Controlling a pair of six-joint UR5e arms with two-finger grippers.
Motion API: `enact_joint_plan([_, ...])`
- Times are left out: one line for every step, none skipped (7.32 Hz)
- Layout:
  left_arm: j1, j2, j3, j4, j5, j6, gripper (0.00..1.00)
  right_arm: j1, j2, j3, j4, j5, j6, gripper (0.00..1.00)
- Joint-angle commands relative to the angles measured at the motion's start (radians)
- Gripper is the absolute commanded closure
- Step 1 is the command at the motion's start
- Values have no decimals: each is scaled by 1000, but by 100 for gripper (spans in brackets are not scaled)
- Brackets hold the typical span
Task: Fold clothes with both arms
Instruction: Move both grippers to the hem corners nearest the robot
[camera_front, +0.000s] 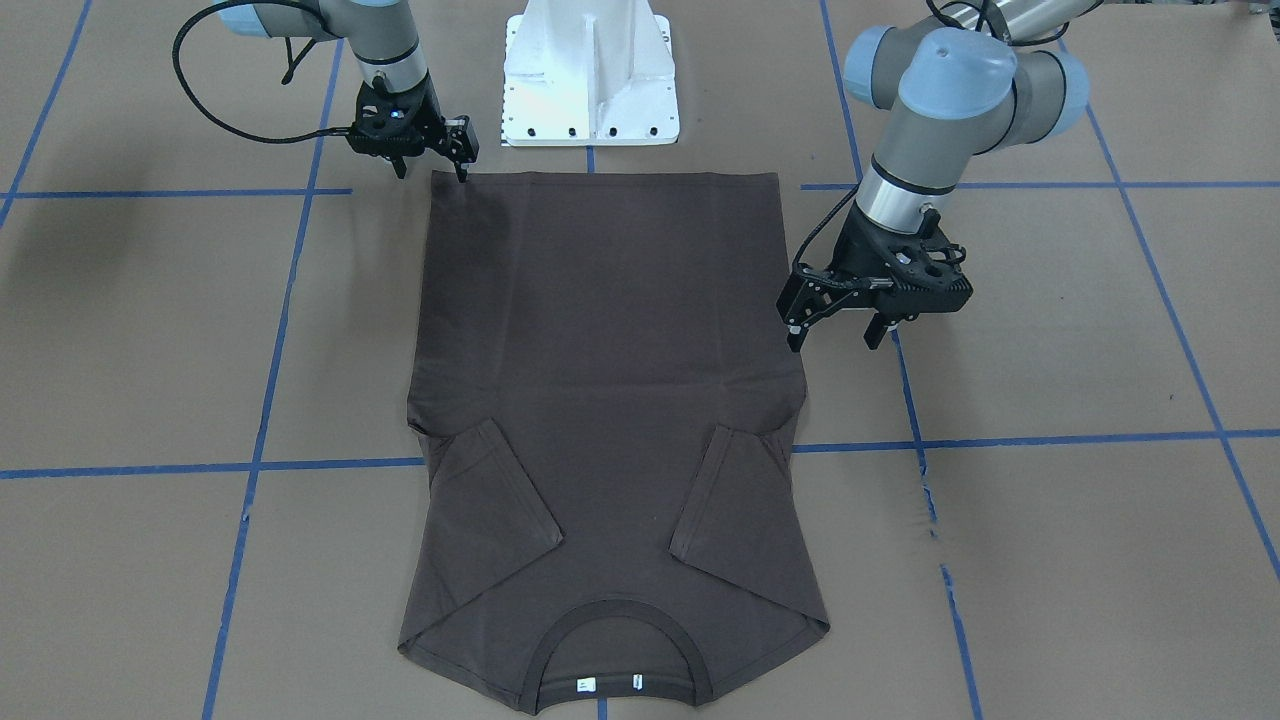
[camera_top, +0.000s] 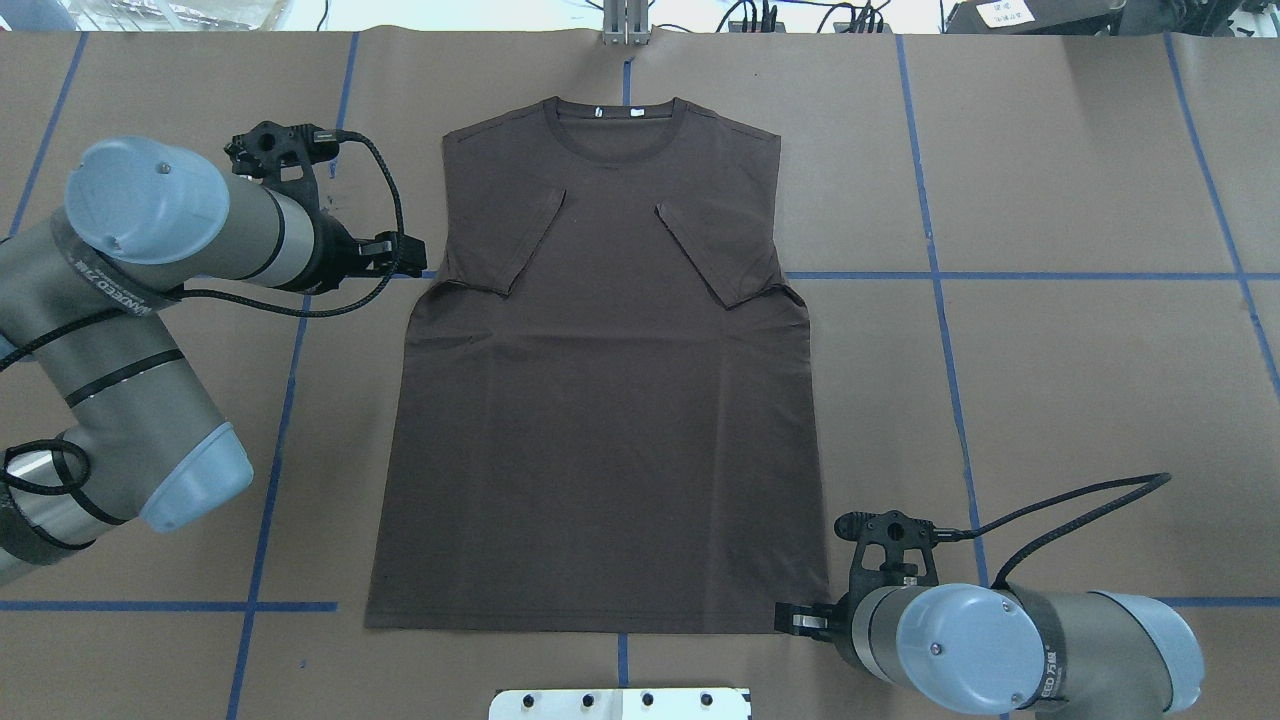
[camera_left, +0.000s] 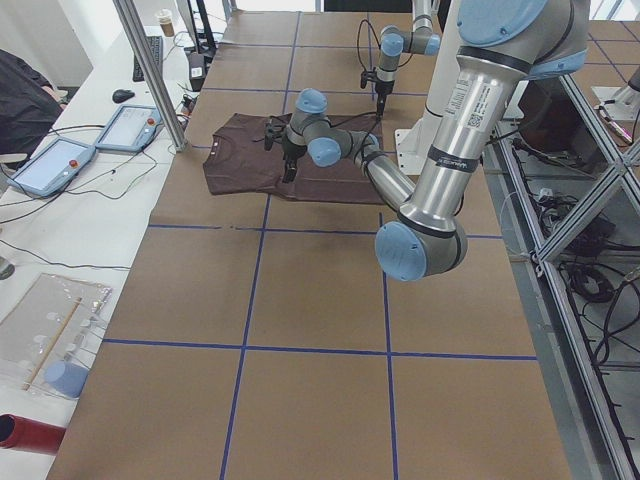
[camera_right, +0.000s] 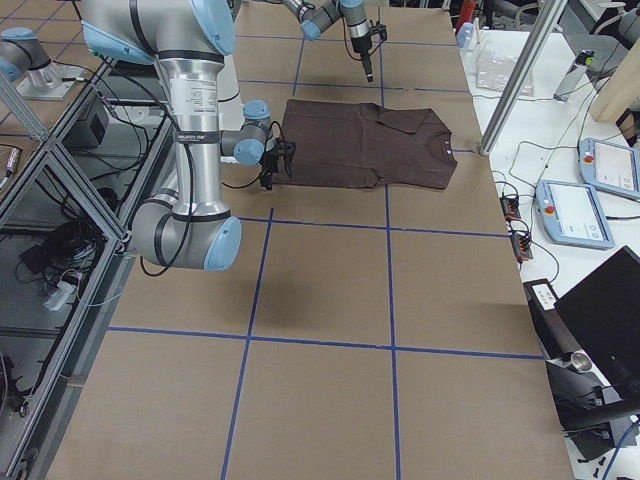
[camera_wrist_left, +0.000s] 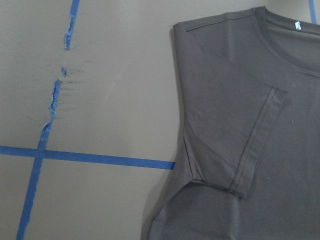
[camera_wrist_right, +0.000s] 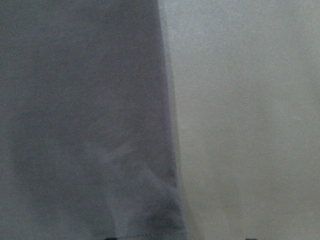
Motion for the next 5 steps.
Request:
enact_joint_plan([0,0,0,0,0,0,0,-1,6,-1,0,5,0,74])
enact_joint_plan([0,0,0,0,0,0,0,-1,6,1,0,7,0,91])
enact_joint_plan([0,0,0,0,0,0,0,0,4,4,0,7,0,100])
enact_joint_plan([0,0,0,0,0,0,0,0,3,8,0,2,0,100])
enact_joint_plan([1,0,0,0,0,0,0,0,-2,10,6,-10,3,100])
